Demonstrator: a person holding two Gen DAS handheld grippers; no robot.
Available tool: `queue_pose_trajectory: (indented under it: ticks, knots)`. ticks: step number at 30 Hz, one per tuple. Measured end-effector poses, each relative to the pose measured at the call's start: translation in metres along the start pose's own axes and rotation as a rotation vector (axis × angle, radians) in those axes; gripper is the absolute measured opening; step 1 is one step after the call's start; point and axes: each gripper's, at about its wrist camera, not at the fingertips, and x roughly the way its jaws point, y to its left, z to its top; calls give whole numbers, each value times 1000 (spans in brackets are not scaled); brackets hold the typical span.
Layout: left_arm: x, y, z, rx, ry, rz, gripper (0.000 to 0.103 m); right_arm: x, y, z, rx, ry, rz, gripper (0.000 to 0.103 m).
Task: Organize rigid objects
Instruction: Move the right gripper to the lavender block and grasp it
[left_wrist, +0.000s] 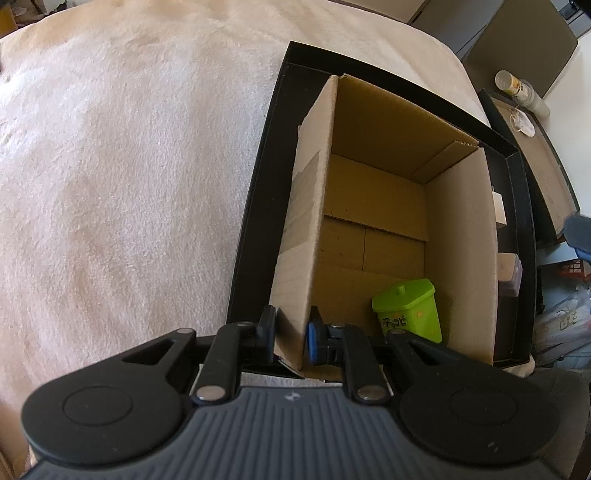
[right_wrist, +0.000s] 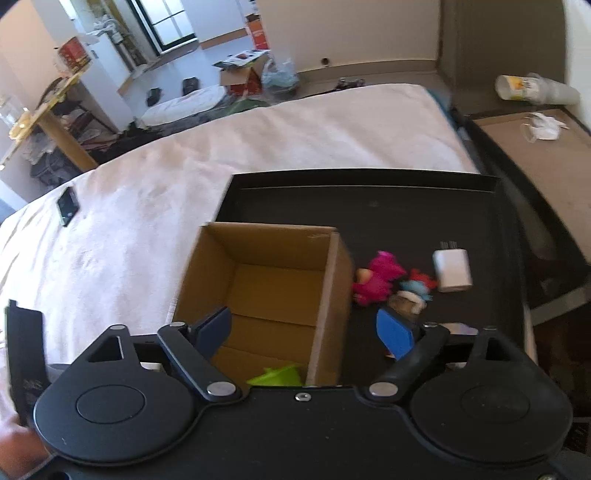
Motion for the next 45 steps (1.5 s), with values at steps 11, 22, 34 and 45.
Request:
queue_pose_trajectory:
  ticks: [11,22,34,45]
  knots:
    - [-1,-3,-1,4,-2,25,15,-4,-47,-14,101,20,-34,93]
    - [1,-14,-3,38,0,99,14,8,-98,-29,199,38,-70,83]
    - [3,-36,-5,98,-5,252,12,41,-138,-45,297,69,-37,67]
    - [12,-53,-4,131,-2,354,12,63,-156,-49,293,86,-39,67]
